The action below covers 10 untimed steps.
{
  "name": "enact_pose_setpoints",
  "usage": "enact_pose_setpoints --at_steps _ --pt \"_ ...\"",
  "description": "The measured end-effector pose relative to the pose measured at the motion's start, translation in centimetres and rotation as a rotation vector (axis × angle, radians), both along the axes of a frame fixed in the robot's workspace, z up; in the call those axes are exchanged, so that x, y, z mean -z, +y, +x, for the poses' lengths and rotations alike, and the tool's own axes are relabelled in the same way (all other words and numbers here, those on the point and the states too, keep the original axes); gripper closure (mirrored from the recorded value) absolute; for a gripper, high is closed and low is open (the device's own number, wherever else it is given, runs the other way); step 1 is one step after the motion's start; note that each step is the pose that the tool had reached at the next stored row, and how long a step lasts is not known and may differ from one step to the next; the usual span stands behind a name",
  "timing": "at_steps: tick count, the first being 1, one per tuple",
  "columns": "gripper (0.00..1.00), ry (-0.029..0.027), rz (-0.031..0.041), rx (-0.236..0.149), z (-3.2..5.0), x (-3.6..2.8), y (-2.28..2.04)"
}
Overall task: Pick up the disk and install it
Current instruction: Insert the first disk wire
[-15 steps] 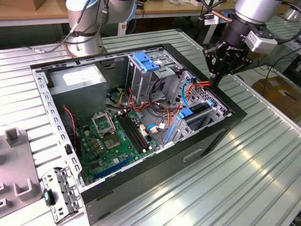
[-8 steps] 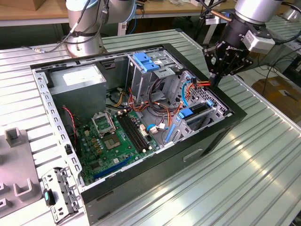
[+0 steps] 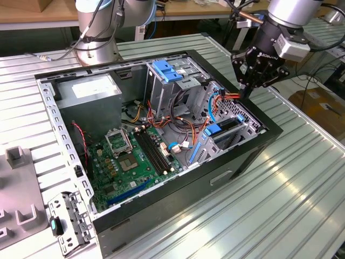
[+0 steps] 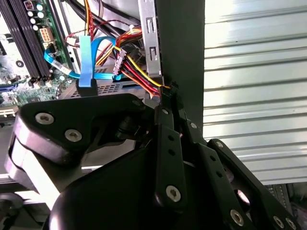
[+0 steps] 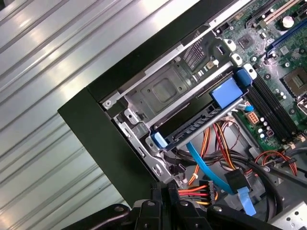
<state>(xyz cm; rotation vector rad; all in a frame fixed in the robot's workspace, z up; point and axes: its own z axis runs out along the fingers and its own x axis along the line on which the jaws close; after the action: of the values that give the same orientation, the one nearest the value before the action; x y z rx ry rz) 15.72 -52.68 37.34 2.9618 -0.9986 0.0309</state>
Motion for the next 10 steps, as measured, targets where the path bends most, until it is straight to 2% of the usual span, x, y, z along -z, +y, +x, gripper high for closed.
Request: enact_pose_setpoints --at_steps 3,6,10 --pt "0.83 -0.0001 -0.0001 0.007 -0.16 0.0 -0.02" --pt "0.83 0.0 0.0 0.074 -0.17 0.0 -0.01" --pt "0.83 0.0 -0.0001 0.144 -0.17 0.0 -0.01"
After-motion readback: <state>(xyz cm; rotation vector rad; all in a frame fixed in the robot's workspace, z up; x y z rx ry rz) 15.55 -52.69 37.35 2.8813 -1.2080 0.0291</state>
